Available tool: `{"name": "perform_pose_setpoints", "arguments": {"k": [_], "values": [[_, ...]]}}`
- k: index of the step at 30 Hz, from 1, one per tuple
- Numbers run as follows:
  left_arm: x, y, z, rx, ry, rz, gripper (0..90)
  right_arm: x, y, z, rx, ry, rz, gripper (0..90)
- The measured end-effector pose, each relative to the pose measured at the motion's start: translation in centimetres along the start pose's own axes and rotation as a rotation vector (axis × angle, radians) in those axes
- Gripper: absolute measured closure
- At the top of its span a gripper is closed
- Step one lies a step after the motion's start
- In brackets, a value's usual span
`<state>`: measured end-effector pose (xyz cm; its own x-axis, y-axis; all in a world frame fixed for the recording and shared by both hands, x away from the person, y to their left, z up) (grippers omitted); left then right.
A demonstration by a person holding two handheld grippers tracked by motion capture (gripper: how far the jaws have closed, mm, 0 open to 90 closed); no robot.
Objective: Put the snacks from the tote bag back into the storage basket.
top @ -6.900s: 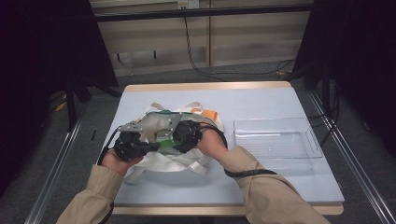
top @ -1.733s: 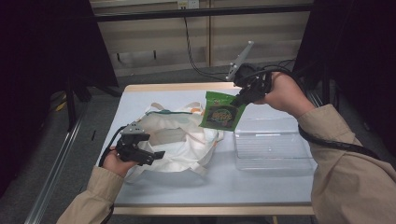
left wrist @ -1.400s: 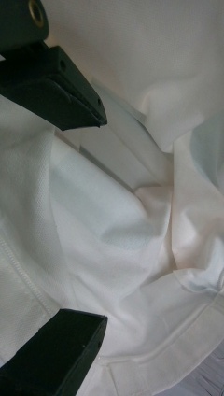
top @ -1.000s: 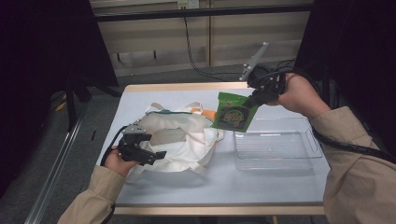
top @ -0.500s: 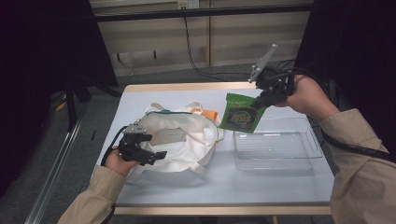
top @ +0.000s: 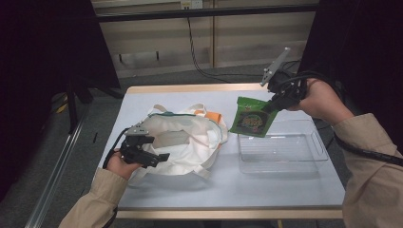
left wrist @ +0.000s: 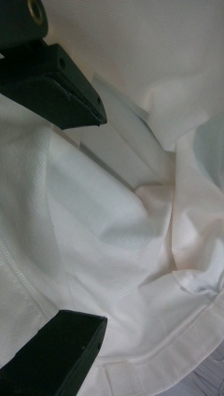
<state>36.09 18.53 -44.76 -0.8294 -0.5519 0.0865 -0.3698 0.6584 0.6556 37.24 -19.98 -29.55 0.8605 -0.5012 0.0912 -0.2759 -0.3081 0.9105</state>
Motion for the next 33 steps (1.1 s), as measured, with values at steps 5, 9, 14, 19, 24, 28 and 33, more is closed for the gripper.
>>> {"name": "perform_pose_setpoints", "arguments": {"k": [5, 9, 14, 19, 24, 28, 33], "values": [[0.0, 0.0, 0.0, -0.008, -0.004, -0.004, 4.7, 0.3, 0.1, 0.8, -0.008, -0.004, 0.002, 88.3], [0.0, 0.0, 0.0, -0.010, -0.008, -0.004, 4.8, 0.4, 0.1, 1.3, -0.018, -0.020, 0.000, 88.3], [0.0, -0.1, 0.0, -0.010, -0.003, -0.001, 4.9, 0.7, 0.3, 2.0, -0.023, -0.028, 0.004, 88.3], [0.0, -0.1, 0.0, -0.005, -0.008, -0.002, 5.0, 0.9, 0.4, 2.5, -0.028, -0.036, 0.003, 88.3], [0.0, -0.1, 0.0, -0.009, -0.011, -0.006, 5.0, 1.0, 0.0, 2.9, -0.034, -0.038, 0.005, 88.2], [0.0, -0.1, 0.0, -0.010, -0.007, -0.002, 5.0, 1.2, -0.2, 3.1, -0.034, -0.038, 0.002, 88.1], [0.0, -0.1, 0.0, -0.009, -0.009, 0.002, 5.0, 1.4, -0.2, 3.6, -0.040, -0.044, 0.008, 88.2]]}}
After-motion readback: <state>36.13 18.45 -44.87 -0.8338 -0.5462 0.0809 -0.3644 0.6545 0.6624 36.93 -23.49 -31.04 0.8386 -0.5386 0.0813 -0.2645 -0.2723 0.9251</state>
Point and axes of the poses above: each handheld gripper's, and its own axes: y roughly backward along the jaws, z roughly out of its underside, x roughly to its right, the point moved 5 cm from there along -y, roughly forward along the jaws, and after that the axes turned 3 degrees about -y, right-handed, at the moved point
